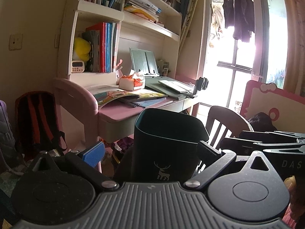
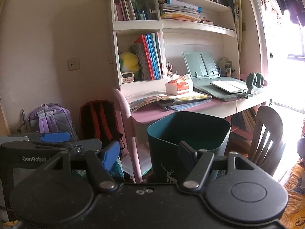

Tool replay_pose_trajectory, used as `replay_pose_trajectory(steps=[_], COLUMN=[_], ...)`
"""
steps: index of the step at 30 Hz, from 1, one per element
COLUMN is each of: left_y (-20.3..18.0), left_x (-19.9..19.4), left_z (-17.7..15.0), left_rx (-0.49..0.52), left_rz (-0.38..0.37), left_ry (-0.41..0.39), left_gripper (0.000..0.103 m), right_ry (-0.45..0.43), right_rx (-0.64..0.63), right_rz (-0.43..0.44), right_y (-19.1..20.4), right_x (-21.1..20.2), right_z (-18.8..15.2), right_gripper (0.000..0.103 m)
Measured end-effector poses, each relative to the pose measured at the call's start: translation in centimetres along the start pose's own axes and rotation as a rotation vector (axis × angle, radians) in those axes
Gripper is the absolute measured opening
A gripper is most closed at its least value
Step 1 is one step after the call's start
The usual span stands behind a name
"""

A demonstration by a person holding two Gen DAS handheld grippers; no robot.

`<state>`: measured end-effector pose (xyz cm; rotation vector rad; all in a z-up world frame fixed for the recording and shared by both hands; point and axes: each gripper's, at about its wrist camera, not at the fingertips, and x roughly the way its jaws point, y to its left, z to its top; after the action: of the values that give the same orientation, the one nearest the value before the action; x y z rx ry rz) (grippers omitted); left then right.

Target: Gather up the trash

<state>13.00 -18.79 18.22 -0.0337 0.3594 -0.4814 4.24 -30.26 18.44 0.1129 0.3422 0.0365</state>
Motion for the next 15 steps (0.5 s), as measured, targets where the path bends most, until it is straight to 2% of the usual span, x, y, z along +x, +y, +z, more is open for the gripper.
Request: replay_pose_trajectory(steps=[15], left_y=[0.82], left_x=[-0.64], left_z=[-0.37], left_rx=[-0.013], left_rz=[0.031], left_ry=[-0.01], left_gripper=[0.103], right_ry=[-0.01], right_rx=[-0.012], right_rz=[0.0], right_y=[0.56], right_x=[-0.48], right_z=[0.25], right_gripper=[0.068])
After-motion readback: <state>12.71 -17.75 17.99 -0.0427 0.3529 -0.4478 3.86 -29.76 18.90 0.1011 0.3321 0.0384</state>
